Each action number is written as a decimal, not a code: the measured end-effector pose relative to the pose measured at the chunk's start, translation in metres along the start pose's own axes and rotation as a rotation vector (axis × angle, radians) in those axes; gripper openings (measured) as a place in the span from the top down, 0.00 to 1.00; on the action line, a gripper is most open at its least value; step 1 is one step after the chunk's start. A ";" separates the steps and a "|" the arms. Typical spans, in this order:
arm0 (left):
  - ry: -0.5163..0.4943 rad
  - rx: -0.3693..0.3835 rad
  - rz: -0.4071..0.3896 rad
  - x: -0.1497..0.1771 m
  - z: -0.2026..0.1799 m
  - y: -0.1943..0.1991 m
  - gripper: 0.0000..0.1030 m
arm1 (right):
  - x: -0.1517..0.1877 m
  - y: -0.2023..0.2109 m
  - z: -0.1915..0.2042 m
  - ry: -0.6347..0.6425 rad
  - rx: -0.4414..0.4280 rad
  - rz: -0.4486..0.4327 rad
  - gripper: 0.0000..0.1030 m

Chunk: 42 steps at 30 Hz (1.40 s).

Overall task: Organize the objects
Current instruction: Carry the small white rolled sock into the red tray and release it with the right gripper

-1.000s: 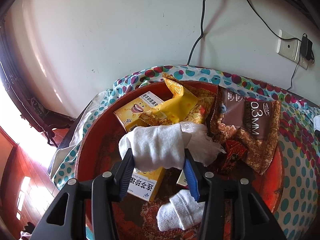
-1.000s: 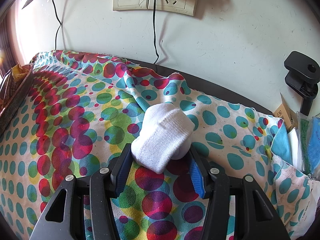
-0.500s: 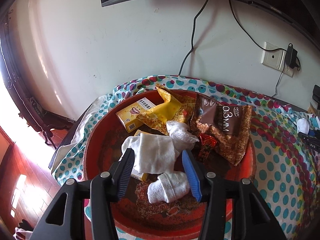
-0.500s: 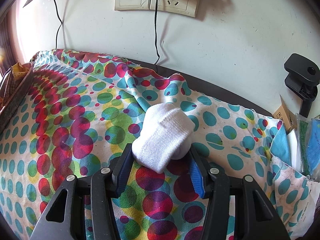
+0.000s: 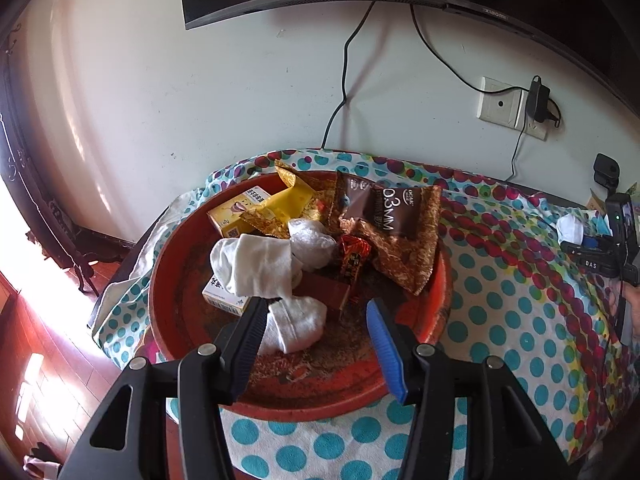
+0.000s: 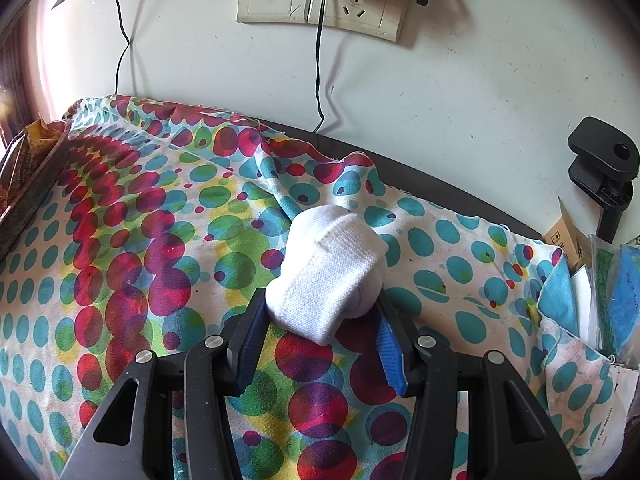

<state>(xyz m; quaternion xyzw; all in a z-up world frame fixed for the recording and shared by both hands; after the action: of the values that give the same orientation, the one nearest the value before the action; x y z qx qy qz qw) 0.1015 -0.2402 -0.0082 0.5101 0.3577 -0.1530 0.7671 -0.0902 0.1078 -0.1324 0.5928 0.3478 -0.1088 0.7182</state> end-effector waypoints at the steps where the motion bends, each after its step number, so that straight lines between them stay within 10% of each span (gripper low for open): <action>1: -0.003 0.011 0.002 0.004 -0.003 0.002 0.47 | 0.000 0.001 -0.002 0.001 0.000 -0.002 0.54; 24: -0.030 0.075 0.039 0.065 -0.038 0.019 0.47 | -0.011 0.022 -0.009 0.148 0.023 -0.028 0.54; 42: -0.018 0.072 -0.002 0.073 -0.025 0.027 0.47 | -0.052 0.037 0.129 0.348 -0.161 -0.065 0.54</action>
<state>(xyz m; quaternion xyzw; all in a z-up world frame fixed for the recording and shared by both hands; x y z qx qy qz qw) 0.1590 -0.1970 -0.0468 0.5356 0.3456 -0.1708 0.7514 -0.0597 -0.0152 -0.0638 0.5317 0.4933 0.0003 0.6884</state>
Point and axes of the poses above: each gripper's, at about its wrist camera, not at the fingertips, and y roughly against the way its jaws point, z to its left, x to its underside, the point moved 2 cm from there along -y, roughly the way its jaws point, and after that the axes turned 14 degrees about -x, right-handed, at the moved point
